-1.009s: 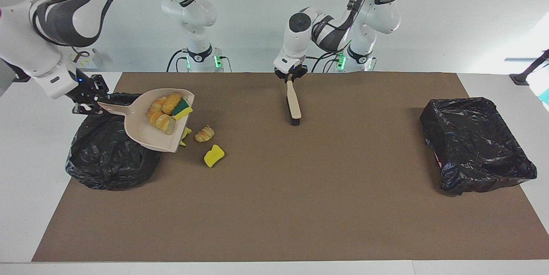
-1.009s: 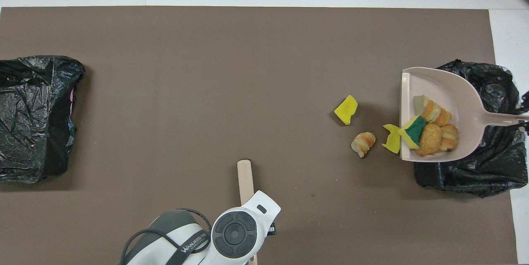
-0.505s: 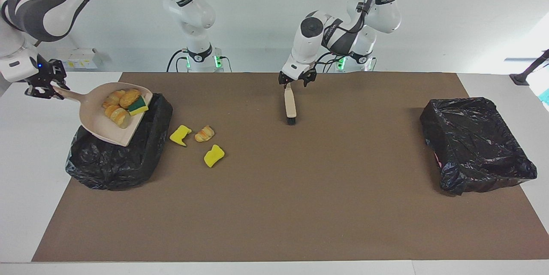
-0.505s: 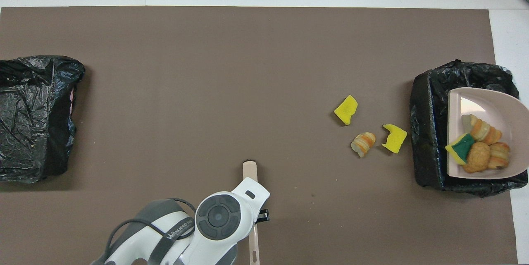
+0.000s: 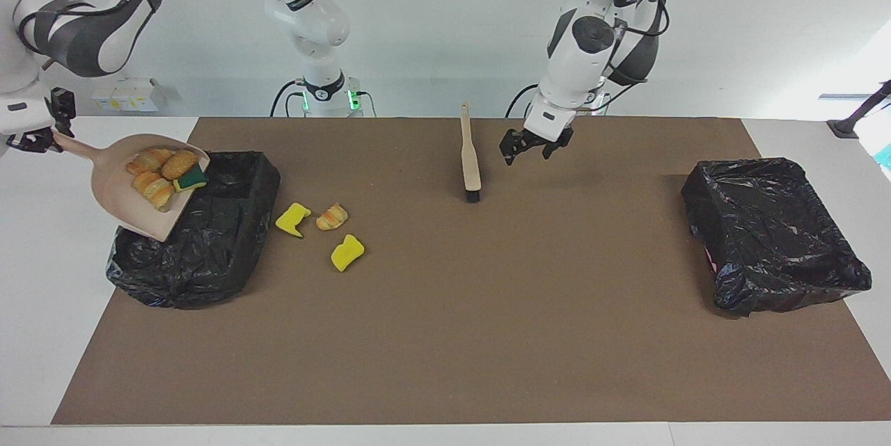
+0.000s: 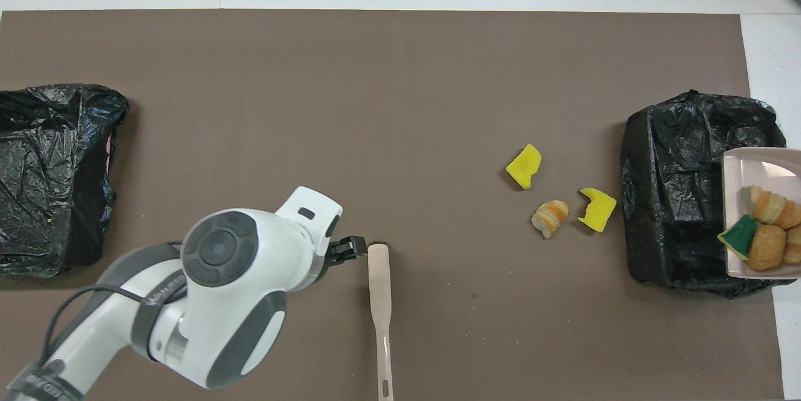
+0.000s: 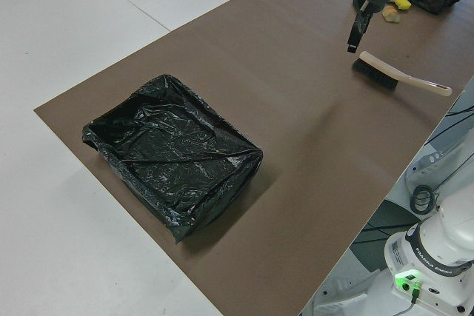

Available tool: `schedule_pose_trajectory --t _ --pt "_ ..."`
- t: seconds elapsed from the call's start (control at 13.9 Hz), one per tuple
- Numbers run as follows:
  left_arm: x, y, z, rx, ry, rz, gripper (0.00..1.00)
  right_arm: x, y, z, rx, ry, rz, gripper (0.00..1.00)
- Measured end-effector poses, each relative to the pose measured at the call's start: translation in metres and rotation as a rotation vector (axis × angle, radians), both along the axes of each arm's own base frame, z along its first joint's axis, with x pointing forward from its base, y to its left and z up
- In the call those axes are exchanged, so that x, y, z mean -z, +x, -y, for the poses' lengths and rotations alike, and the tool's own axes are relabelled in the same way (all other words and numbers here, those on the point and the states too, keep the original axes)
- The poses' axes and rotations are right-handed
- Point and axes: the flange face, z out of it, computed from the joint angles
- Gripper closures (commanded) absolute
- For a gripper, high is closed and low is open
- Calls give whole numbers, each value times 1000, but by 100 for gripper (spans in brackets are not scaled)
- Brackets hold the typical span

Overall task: Sweep and dump trash in bin
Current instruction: 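Tip the dustpan over the bin with the right gripper while the left gripper withdraws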

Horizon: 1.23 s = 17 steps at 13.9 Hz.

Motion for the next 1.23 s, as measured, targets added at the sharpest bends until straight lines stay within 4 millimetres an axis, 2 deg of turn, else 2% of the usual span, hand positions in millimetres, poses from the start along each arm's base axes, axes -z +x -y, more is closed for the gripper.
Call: schedule_pose_trajectory --t 0.29,0.5,0.72,0.86,0.94,1.08,1.23 --pt "-4 27 -73 112 21 9 0 -9 16 -39 78 -118 18 100" --pt "-18 42 -118 169 41 18 0 -13 25 -75 112 -229 -9 100" --pt "-49 55 -172 211 73 21 0 -20 37 -120 84 -355 -32 100" --pt "-76 61 -200 186 73 32 0 -27 42 -139 39 -423 -33 100" --pt "-92 63 -207 178 73 40 0 -33 44 -145 19 -458 -29 100" --pt "-126 66 -208 177 74 71 0 -44 45 -157 -18 -507 -19 100" --pt "-146 67 -206 181 76 98 0 -62 43 -170 -68 -520 -10 100"
